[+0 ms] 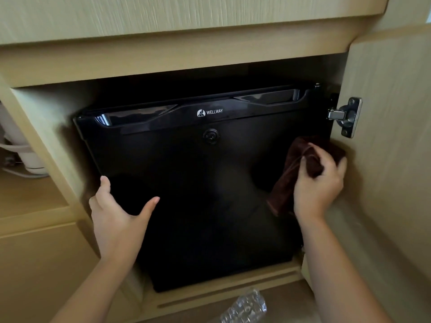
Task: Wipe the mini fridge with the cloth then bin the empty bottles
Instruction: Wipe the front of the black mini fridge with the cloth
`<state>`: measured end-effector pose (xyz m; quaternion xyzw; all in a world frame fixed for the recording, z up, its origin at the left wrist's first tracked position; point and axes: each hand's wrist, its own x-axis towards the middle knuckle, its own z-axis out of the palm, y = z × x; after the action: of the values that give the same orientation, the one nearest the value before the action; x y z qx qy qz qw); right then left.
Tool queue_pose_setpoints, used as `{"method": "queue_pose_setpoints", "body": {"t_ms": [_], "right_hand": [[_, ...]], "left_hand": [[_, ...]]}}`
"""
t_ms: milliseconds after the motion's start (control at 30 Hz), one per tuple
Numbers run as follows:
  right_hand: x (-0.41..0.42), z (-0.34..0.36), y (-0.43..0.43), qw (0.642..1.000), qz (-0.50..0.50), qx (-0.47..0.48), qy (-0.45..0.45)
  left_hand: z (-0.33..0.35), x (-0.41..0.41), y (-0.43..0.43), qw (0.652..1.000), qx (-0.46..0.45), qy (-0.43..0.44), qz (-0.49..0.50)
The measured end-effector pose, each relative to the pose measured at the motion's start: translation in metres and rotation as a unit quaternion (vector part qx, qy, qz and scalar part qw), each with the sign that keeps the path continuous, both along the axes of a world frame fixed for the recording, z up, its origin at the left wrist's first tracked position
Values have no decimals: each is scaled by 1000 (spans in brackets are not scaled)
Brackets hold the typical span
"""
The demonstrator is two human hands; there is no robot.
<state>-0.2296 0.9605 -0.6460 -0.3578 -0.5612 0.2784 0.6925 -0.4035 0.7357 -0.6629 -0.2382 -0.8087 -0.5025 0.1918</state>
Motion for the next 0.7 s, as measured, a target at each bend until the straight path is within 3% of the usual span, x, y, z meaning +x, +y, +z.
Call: {"method": "queue_pose_setpoints", "body": {"t_ms": [100,233,367,700], "right_hand": [[-17,-14,-18,999,5,19,-27],[-59,-41,-72,980,110,114,-123],[-61,-51,-82,964,175,135,-145],[0,-52,-16,996,60,-17,-70]], "left_hand": [[0,5,3,1000,-25,5,7],[-2,4,7,998,-50,10,27],[-2,4,12,997,-49,5,53],[-2,6,12,998,-43,2,45]]}}
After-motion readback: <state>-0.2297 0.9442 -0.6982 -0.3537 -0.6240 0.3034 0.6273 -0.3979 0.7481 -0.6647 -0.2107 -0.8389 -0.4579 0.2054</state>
